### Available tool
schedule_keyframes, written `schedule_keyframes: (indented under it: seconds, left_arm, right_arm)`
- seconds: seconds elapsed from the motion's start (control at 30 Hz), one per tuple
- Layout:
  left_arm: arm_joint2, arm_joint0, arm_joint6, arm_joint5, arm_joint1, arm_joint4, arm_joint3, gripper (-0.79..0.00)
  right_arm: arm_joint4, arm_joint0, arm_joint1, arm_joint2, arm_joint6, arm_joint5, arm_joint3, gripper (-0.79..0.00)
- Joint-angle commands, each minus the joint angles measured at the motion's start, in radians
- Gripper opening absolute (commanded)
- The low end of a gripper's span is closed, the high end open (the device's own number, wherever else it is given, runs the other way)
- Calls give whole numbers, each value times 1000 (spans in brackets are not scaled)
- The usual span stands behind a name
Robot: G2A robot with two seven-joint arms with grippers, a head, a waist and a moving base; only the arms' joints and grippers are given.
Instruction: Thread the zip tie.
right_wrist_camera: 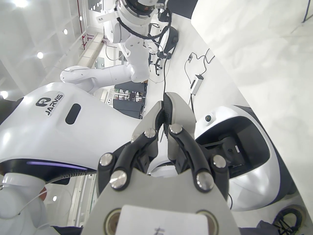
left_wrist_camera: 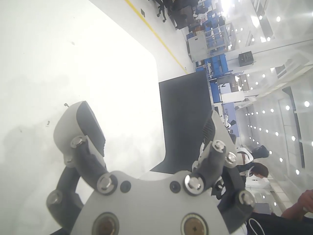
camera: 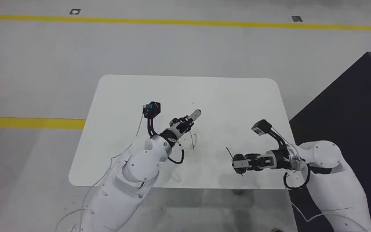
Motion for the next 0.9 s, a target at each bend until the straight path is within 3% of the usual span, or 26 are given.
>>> schedule_keyframes:
  seconds: [0.0, 0.17, 0.37, 0.47, 0.73, 0.87]
  left_arm:
    - [0, 0, 0, 0, 0, 0, 0, 0]
    - [0, 0, 0, 0, 0, 0, 0, 0]
    - [0, 0, 0, 0, 0, 0, 0, 0]
    - [0, 0, 0, 0, 0, 0, 0, 0]
    - [0, 0, 0, 0, 0, 0, 0, 0]
    - [0, 0, 0, 0, 0, 0, 0, 0]
  right_arm:
    - [23, -20, 5, 25, 10, -10, -70, -785]
    - [41, -111, 17, 90, -31, -51, -309, -785]
    - [87, -223, 23, 231, -135, -155, -470, -785]
    - [80, -261, 23, 284, -182, -159, -487, -785]
    - [80, -261, 23, 284, -182, -159, -487, -785]
    - [-43, -233, 26, 225, -200, -107, -549, -785]
